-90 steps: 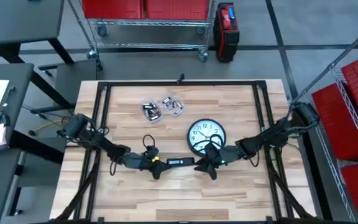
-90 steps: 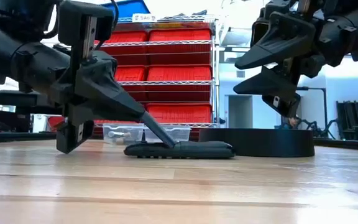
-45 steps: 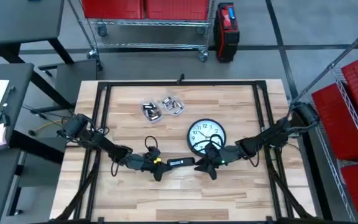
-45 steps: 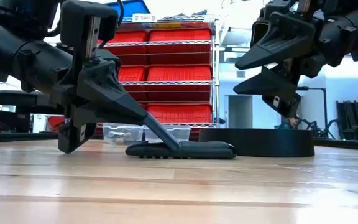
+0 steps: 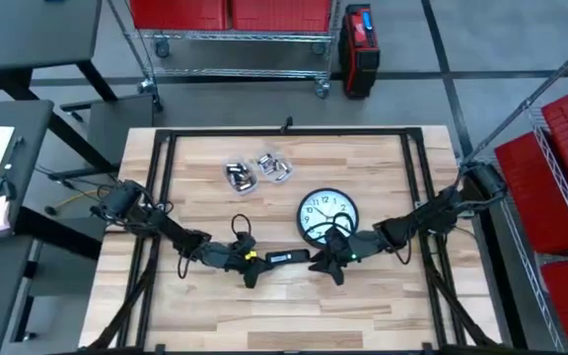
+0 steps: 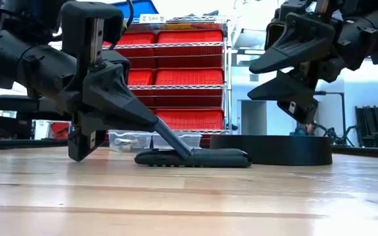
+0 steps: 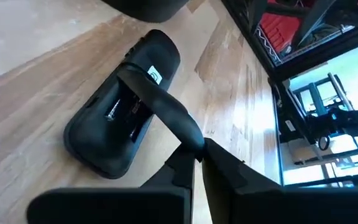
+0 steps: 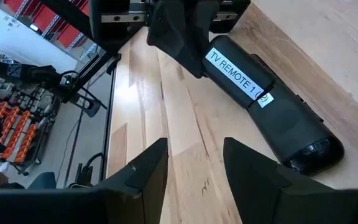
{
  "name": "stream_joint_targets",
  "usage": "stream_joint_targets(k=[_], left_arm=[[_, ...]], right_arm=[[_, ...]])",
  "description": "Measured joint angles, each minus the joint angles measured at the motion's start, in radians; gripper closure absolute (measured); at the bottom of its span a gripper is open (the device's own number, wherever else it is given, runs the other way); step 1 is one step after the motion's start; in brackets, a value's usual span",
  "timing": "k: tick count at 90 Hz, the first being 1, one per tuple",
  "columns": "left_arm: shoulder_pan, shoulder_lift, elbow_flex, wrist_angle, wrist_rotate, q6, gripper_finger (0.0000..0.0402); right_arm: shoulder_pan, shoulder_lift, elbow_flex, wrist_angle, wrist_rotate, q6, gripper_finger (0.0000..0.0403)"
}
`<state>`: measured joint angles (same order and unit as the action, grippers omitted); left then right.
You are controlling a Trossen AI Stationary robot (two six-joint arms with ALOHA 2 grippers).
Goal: Insert battery
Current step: Close the remote battery cover
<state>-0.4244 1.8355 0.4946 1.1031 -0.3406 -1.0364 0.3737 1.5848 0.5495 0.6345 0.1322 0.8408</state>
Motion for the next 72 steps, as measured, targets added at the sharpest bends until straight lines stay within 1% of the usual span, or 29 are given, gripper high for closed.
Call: stream_joint_targets(k=[34,48,60,66,72], left_arm=[[0.006,-0.022,0.0,-0.009,0.006,-0.024,0.0401],[0.001,-0.099,0.0,-0.117,0.01,-0.001,0.0401],[0.017,-0.182,0.002,-0.208,0.008,0.033,0.0401],[0.02,-0.197,0.002,-0.268,0.005,0.037,0.0401],[0.021,-0.197,0.001,-0.28,0.007,0.041,0.0401]], right_arm=[[0.006,0.0,0.0,-0.004,-0.003,0.017,0.0259],[0.006,0.0,0.0,-0.006,-0.003,0.018,0.0259],[0.006,0.0,0.0,-0.006,-0.003,0.015,0.0259],[0.005,0.0,0.0,-0.006,-0.003,0.015,0.0259],[0.003,0.0,0.0,-0.006,-0.003,0.014,0.0259]])
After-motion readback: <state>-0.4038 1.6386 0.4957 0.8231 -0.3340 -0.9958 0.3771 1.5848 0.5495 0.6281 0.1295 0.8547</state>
